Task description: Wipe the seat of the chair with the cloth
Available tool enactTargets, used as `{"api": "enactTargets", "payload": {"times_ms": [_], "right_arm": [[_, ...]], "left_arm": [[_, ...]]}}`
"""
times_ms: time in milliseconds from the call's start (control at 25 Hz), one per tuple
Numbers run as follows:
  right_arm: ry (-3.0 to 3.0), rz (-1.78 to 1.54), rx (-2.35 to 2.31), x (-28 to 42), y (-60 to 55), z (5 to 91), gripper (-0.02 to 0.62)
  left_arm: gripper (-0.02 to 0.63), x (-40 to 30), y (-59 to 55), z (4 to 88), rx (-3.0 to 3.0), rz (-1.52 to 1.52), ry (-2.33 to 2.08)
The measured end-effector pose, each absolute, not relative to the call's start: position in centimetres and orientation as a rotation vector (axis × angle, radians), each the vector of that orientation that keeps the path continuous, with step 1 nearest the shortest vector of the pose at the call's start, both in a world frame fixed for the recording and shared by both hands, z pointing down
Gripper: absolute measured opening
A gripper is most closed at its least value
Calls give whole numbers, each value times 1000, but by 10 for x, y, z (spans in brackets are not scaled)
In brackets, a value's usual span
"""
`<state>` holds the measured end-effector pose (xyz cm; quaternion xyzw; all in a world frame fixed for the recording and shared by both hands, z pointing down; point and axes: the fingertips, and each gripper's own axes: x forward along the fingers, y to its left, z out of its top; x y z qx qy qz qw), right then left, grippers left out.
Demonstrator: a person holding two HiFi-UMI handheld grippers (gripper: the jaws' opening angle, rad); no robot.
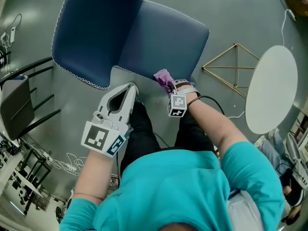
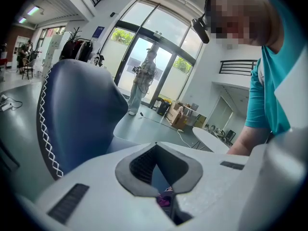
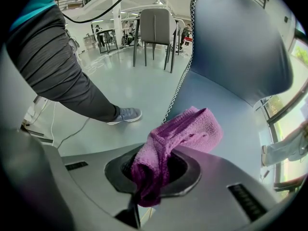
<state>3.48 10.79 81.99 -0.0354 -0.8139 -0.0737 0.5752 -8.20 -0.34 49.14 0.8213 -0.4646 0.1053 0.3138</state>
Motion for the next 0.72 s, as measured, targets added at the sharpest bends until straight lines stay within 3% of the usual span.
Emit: {"api": "enactTargets", "payload": {"times_ms": [720], "right_arm": [[-1892,-126,-62,78,126,818,52]], "left_arm": [[3,-67,-3,487,2185,283,-1204]]}}
